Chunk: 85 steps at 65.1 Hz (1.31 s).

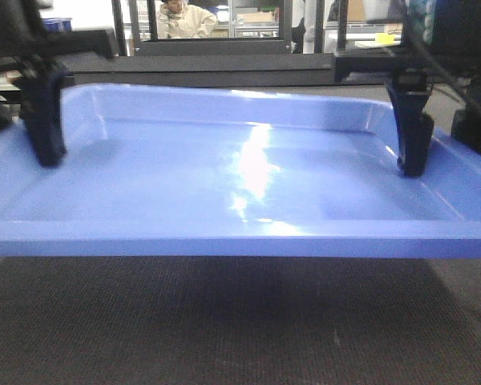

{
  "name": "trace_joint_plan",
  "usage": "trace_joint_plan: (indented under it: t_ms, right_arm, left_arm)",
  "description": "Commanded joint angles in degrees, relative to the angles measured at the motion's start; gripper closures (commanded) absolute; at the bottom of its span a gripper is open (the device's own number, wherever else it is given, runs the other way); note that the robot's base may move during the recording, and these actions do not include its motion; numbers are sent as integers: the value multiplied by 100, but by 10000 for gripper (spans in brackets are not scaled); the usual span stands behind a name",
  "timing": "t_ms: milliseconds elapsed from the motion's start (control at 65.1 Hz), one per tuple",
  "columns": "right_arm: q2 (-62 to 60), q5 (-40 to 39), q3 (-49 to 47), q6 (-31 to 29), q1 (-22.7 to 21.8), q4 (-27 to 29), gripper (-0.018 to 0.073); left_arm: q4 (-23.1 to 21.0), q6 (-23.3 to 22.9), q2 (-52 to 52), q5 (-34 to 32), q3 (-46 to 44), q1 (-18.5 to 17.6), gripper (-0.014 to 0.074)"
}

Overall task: Grab blue tray and place on right shelf
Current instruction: 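Lift the blue tray off the table with both grippers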

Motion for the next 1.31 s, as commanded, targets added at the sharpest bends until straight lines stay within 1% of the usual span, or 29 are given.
trace_joint_plan:
  t_ms: [0,61,169,231,277,430,538,938,984,1060,1291]
  right_arm:
    - [-603,233,80,343,256,-266,294]
    - [-813,186,247,547,444,-296,294]
    - [-1230,117,535,753,733,-341,294]
    - [-1430,154,677,856,886,-336,294]
    - [-1583,166,786,930,974,-336,294]
    - [-2015,133,1074,1258,1263,-336,294]
    - [-2140,51,1230,1344,1311,-379,294]
    - [-2140,-216,1324,1344,1305,-432,294]
    - [-2140,-216,1324,1344,1305,-432,294]
    - [-2140,-221,1324,1339,1305,-432,294]
    - [-2140,-202,1324,1339,1305,-432,294]
  left_arm:
    - [153,-394,-697,223,132,-164,557]
    - [201,-548,-997,244,352,-288,557]
    - [440,-967,-1436,264,794,-585,557]
    - [622,-1208,-1590,279,999,-748,557]
    - [658,-1328,-1645,293,1118,-846,557]
    - [646,-1381,-1628,297,1206,-1105,557]
    - [646,-1504,-1614,196,1195,-1117,557]
    - [668,-1493,-1614,307,1195,-1117,558]
    - [668,-1367,-1614,307,1195,-1117,559]
    - [697,-945,-1614,297,1195,-1117,559]
    - [726,-942,-1614,282,1195,-1117,559]
